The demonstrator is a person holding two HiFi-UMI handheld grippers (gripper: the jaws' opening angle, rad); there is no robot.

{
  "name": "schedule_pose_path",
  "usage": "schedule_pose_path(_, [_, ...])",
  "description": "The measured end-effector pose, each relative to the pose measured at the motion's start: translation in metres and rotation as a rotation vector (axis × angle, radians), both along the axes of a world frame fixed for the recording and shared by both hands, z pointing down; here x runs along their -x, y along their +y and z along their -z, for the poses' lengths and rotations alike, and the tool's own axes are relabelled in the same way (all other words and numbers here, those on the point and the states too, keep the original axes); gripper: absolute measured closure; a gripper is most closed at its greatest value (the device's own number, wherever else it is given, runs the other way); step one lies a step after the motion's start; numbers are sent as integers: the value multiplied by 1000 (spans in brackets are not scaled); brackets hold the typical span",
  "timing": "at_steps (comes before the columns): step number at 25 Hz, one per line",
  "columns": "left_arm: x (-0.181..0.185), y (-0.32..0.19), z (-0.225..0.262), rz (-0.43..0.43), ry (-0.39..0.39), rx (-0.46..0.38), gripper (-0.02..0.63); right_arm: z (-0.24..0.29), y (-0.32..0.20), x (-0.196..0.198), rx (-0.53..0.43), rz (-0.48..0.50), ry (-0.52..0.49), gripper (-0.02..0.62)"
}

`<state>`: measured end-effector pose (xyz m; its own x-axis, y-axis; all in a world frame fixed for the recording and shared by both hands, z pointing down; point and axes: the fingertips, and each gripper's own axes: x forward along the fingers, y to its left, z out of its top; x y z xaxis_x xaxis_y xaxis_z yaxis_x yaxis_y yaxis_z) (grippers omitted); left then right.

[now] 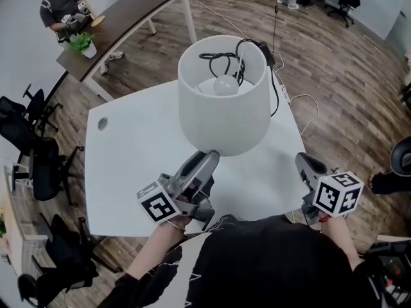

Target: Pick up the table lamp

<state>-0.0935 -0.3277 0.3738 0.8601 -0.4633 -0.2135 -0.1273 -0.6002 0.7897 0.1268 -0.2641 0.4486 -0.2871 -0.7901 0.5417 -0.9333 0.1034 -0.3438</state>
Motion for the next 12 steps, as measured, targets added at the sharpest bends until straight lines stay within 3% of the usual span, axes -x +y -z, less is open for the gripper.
schedule_pose_path(12, [-9, -6, 10, -78, 88, 2, 486, 3, 2, 21, -2, -28, 31, 580])
